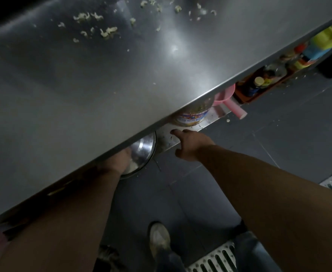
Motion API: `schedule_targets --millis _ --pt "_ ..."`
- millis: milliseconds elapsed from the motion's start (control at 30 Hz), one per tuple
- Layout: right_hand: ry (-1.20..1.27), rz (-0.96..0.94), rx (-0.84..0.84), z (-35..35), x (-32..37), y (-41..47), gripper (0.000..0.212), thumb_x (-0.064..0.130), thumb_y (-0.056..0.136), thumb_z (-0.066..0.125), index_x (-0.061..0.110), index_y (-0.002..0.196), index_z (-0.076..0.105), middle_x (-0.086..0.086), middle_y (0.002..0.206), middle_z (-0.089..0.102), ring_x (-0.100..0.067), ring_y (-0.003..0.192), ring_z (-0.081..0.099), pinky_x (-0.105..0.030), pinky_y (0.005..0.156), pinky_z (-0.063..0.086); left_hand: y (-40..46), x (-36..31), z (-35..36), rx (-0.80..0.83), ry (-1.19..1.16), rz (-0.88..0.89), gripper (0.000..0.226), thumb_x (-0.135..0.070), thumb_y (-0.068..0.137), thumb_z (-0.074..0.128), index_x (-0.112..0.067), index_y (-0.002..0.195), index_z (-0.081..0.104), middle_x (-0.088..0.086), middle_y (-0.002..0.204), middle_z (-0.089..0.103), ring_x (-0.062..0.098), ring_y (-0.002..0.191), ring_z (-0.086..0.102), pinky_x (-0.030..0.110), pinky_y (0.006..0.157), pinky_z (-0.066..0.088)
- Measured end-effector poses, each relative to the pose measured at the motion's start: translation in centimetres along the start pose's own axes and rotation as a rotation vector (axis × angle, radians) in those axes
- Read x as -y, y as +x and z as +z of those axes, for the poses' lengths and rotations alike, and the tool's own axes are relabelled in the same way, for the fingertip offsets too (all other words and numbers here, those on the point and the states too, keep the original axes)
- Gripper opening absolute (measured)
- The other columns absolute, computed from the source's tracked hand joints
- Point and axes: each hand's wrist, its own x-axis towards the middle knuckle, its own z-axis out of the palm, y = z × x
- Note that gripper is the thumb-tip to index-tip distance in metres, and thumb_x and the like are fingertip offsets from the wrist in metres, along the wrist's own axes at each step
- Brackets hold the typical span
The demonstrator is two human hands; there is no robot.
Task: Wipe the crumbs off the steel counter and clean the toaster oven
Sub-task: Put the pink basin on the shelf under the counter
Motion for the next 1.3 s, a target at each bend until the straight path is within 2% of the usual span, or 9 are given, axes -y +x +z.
schedule_targets --millis 67,200,300,467,600,700,900,1133,1300 --pt "0.018 0.010 0.001 -1.5 0.0 -2.2 0.079 0.043 0.084 0.062 0.036 0.152 0.022 -0.005 0.138 0.050 -0.031 0.122 0.053 -0.036 0.092 0.047 -1.5 -0.1 0.3 -0.121 0.036 0.098 0.045 -0.028 0.097 0.053 -0.008 0.137 0.051 0.024 0.134 0.055 0.040 0.122 0.053 0.042 0.098 0.042" --pt "0.033 0.042 0.019 -4.7 -0.2 -7.9 0.078 0.044 0.084 0.062 0.035 0.151 0.023 -0.006 0.136 0.052 -0.031 0.119 0.054 -0.037 0.089 0.048 -6.6 -2.7 -1.0 -0.129 0.070 0.275 0.062 -0.027 0.082 0.063 -0.012 0.140 0.048 0.014 0.142 0.048 0.037 0.127 0.044 0.048 0.100 0.041" --pt "0.056 0.075 0.023 -7.7 -1.0 -12.8 0.078 0.045 0.081 0.062 0.037 0.149 0.024 -0.004 0.139 0.051 -0.030 0.119 0.055 -0.039 0.089 0.051 -10.6 -5.4 -3.3 -0.091 0.078 0.336 0.066 -0.031 0.083 0.062 -0.015 0.144 0.043 0.010 0.148 0.042 0.033 0.135 0.036 0.047 0.104 0.037" --pt "0.107 0.135 -0.006 -14.5 -2.8 -20.6 0.079 0.044 0.079 0.063 0.036 0.149 0.027 0.001 0.146 0.046 -0.027 0.124 0.052 -0.037 0.091 0.048 -16.7 -10.6 -10.2 -0.096 0.097 0.386 0.065 -0.037 0.088 0.056 -0.016 0.148 0.040 0.009 0.147 0.044 0.028 0.135 0.036 0.041 0.110 0.032" --pt "0.121 0.155 -0.048 -21.5 -4.0 -26.3 0.078 0.041 0.079 0.065 0.036 0.148 0.029 -0.006 0.136 0.054 -0.029 0.117 0.056 -0.035 0.085 0.049 -22.5 -15.6 -16.3 -0.088 0.079 0.429 0.064 -0.039 0.090 0.052 -0.018 0.148 0.037 0.005 0.147 0.044 0.025 0.134 0.038 0.037 0.111 0.034" --pt "0.124 0.135 -0.081 -27.4 -5.0 -29.9 0.075 0.038 0.079 0.065 0.035 0.146 0.033 -0.007 0.127 0.060 -0.029 0.110 0.059 -0.032 0.079 0.047 -26.7 -19.5 -19.4 -0.076 0.078 0.480 0.057 -0.040 0.093 0.049 -0.019 0.145 0.039 0.002 0.142 0.049 0.022 0.131 0.041 0.034 0.109 0.035" --pt "0.121 0.161 -0.164 -37.5 -9.6 -35.6 0.060 0.039 0.074 0.066 0.034 0.130 0.047 -0.001 0.112 0.067 -0.026 0.096 0.064 -0.036 0.084 0.053 -31.5 -27.0 -24.9 -0.145 0.047 0.462 0.048 -0.039 0.093 0.048 -0.023 0.138 0.047 -0.001 0.134 0.055 0.021 0.123 0.047 0.035 0.098 0.045" --pt "0.096 0.208 -0.191 -42.0 -15.6 -40.6 0.065 0.050 0.081 0.062 0.029 0.139 0.042 -0.006 0.126 0.062 -0.030 0.113 0.058 -0.036 0.092 0.049 -33.9 -33.6 -29.5 -0.151 0.064 0.478 0.039 -0.038 0.096 0.050 -0.026 0.132 0.047 -0.002 0.125 0.056 0.015 0.110 0.052 0.029 0.089 0.043" --pt "0.123 0.269 -0.144 -43.3 -18.0 -41.9 0.074 0.050 0.078 0.064 0.036 0.145 0.037 -0.004 0.133 0.056 -0.028 0.118 0.055 -0.036 0.093 0.049 -33.0 -37.9 -31.4 -0.028 0.122 0.551 0.025 -0.041 0.092 0.052 -0.033 0.116 0.055 -0.004 0.109 0.063 0.013 0.089 0.055 0.030 0.078 0.048"
